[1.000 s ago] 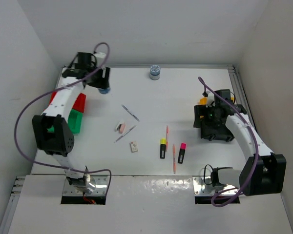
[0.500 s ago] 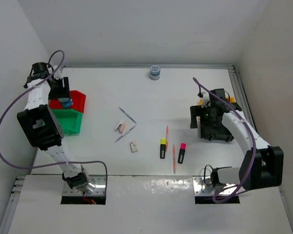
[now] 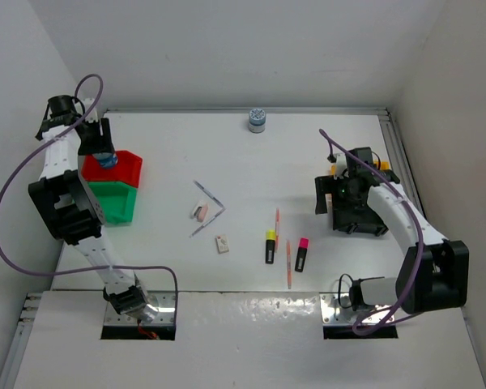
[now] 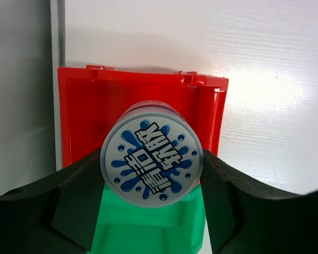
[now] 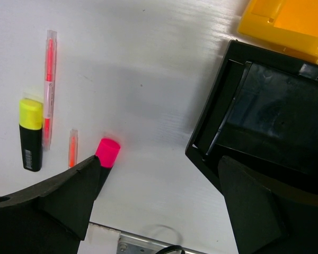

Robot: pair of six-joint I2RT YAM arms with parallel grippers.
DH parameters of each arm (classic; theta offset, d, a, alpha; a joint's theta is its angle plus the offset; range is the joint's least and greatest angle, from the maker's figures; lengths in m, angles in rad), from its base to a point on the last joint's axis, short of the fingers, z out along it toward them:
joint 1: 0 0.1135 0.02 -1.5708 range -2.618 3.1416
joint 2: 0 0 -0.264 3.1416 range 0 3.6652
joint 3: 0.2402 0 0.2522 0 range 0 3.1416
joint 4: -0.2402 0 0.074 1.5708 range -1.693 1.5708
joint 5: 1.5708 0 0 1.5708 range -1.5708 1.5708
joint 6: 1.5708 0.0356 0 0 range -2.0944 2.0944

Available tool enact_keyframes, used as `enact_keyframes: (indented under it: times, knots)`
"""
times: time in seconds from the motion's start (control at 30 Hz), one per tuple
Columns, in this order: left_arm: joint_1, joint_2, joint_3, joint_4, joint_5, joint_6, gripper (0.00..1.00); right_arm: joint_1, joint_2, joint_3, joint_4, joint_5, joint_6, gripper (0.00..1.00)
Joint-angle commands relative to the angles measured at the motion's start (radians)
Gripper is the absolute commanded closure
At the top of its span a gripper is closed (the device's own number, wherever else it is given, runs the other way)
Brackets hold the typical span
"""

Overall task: Sort the stationery into containers
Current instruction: Place the stationery in the storage box.

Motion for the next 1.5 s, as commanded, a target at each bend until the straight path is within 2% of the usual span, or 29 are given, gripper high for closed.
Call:
enact_keyframes:
  times: [0.0, 0.43, 0.9, 1.1, 1.3, 1.4, 1.47]
  knots:
    - [0.013, 0.014, 0.056, 0.051, -0.024, -0.013, 0.91, 0.009, 0.010, 0.039, 0.015, -0.007, 0.007, 0.10]
    - [0.069, 0.112, 0.094, 0.073, -0.035, -0.018, 0.86, 0.012, 0.029, 0.054, 0.001, -0.007, 0.005, 0.09]
    - [0.079, 0.143, 0.067, 0.089, -0.051, -0.024, 0.76, 0.012, 0.024, 0.050, -0.003, -0.002, -0.002, 0.09]
    - [0.078, 0.122, 0.038, 0.083, -0.040, -0.030, 0.66, 0.012, 0.024, 0.046, 0.000, -0.002, 0.001, 0.09]
    - [0.075, 0.106, 0.038, 0.076, -0.023, -0.027, 0.38, 0.011, 0.021, 0.046, -0.003, -0.004, 0.001, 0.09]
    - [0.073, 0.098, 0.045, 0.071, -0.011, -0.032, 0.35, 0.012, 0.015, 0.048, -0.005, -0.004, 0.004, 0.09]
    - [0.072, 0.094, 0.061, 0.062, -0.006, -0.032, 0.29, 0.009, 0.006, 0.054, -0.002, -0.008, 0.008, 0.09]
